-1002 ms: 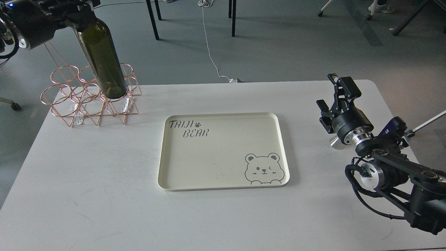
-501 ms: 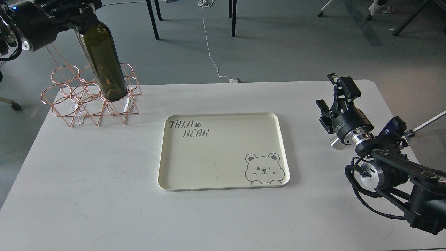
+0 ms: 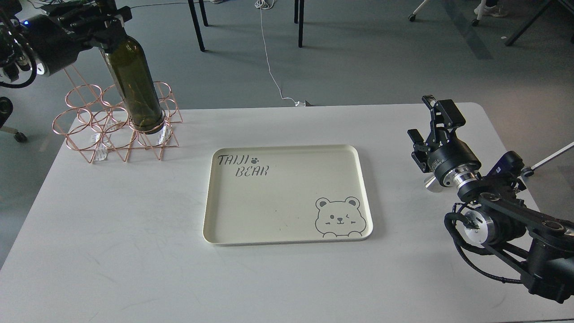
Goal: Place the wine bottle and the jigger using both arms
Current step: 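Open the left gripper to release the bottle and withdraw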
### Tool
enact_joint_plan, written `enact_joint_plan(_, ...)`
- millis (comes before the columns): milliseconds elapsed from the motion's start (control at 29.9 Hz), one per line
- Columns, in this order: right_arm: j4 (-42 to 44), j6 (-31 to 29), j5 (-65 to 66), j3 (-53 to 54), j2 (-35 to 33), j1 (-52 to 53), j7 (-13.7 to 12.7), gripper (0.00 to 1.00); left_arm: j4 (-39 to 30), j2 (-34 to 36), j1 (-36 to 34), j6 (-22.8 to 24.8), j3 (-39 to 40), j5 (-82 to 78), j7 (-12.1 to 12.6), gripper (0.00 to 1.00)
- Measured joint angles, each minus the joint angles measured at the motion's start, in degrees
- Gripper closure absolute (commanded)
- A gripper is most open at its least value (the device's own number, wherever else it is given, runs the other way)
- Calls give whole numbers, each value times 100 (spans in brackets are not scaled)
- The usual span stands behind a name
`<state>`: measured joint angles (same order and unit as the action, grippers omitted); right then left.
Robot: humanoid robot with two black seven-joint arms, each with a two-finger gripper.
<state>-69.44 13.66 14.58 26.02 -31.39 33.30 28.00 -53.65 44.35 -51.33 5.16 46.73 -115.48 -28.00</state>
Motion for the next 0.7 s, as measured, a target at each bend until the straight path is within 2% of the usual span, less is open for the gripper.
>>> enact_joint_plan(702, 0, 6, 0, 9, 0, -60, 0, 1, 422, -342, 496, -301, -32, -4, -2, 70)
